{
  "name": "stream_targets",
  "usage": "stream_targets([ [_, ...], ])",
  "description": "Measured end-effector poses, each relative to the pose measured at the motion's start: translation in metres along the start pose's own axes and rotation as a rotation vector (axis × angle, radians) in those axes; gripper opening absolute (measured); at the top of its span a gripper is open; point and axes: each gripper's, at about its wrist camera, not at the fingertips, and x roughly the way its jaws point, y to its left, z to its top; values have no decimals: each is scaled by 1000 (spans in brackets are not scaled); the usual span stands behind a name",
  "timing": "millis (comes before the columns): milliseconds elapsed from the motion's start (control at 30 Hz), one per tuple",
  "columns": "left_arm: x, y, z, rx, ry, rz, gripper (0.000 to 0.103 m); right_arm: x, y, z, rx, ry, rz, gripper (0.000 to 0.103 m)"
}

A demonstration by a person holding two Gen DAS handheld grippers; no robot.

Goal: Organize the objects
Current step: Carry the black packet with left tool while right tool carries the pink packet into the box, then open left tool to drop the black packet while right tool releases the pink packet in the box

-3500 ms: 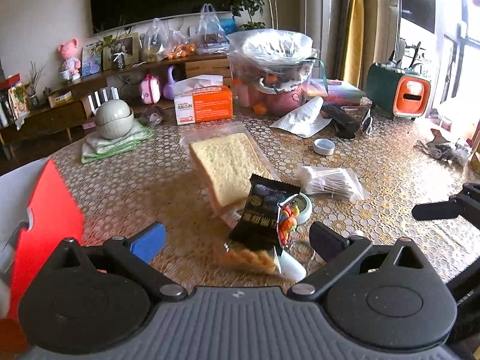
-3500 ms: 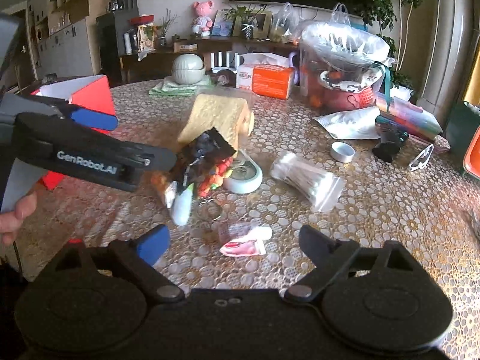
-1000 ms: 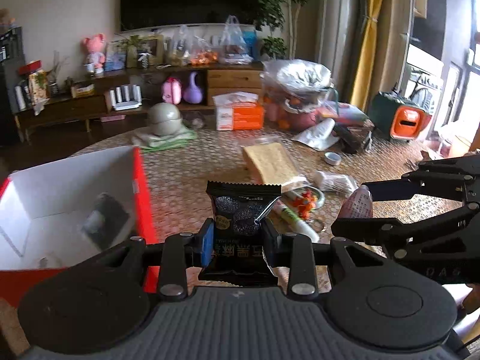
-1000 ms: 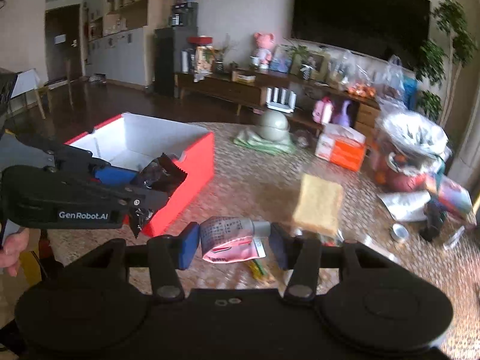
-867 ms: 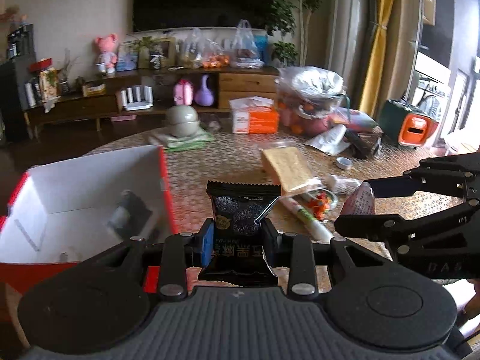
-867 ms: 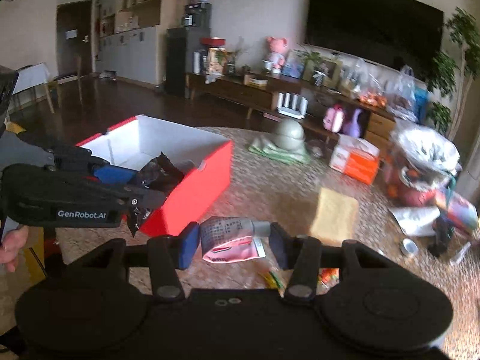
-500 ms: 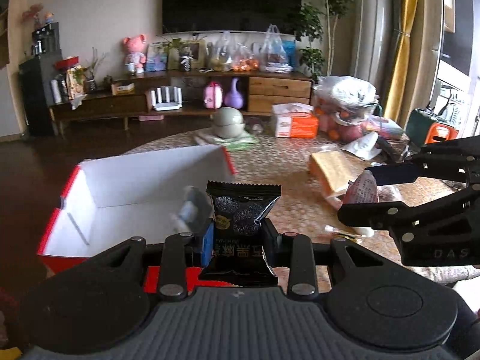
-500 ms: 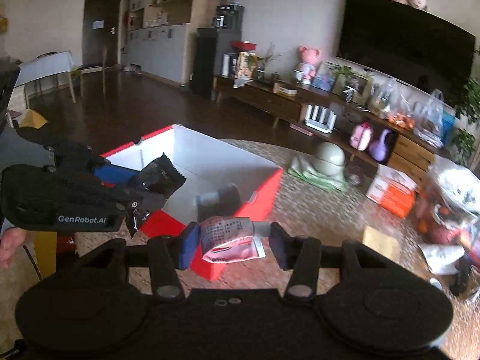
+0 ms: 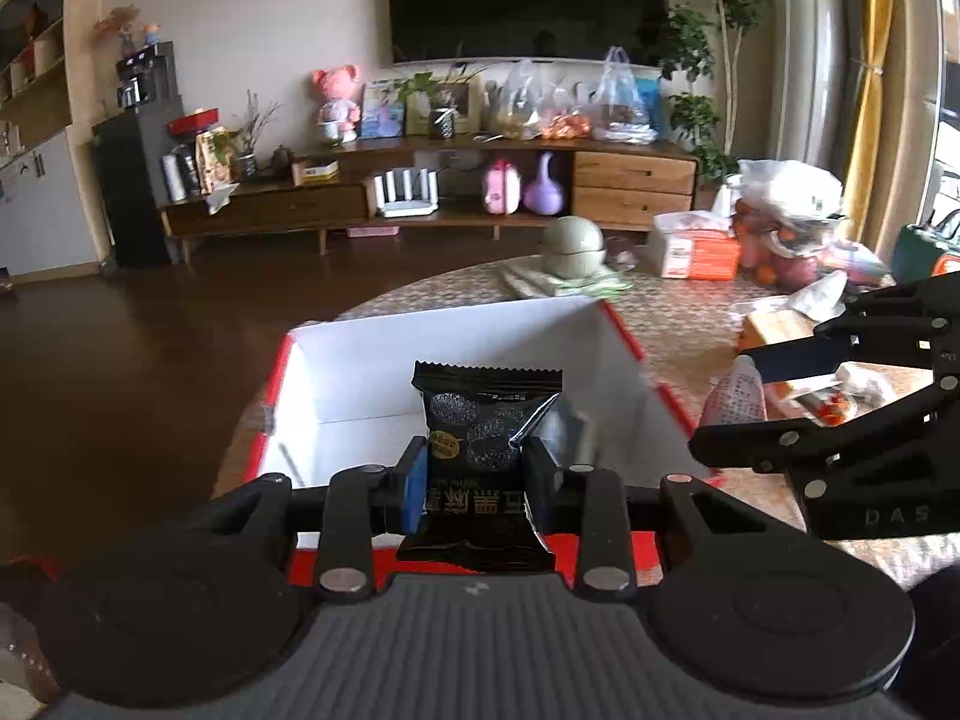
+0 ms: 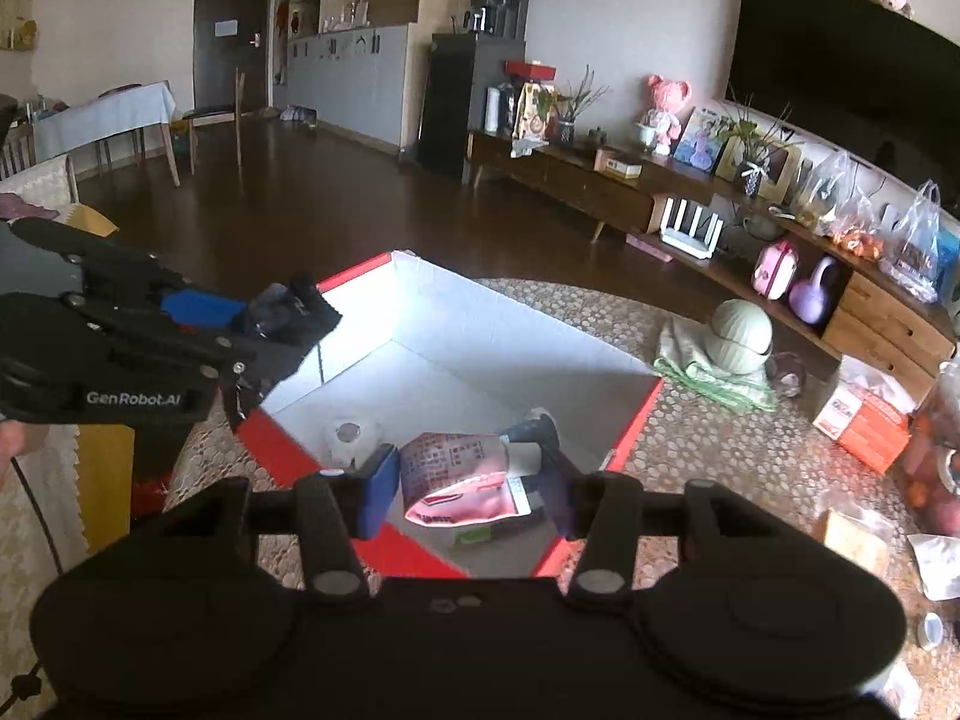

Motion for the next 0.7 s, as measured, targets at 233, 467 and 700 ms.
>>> stream_targets([
  [233,37,26,8,37,51,69,32,40,2,9,-7,44,0,50],
  [467,83,48,11,34,126,91,32,81,9,11,4,113,19,50],
  [700,127,53,8,33,214,94,32,109,14,7,3,178,29,50],
])
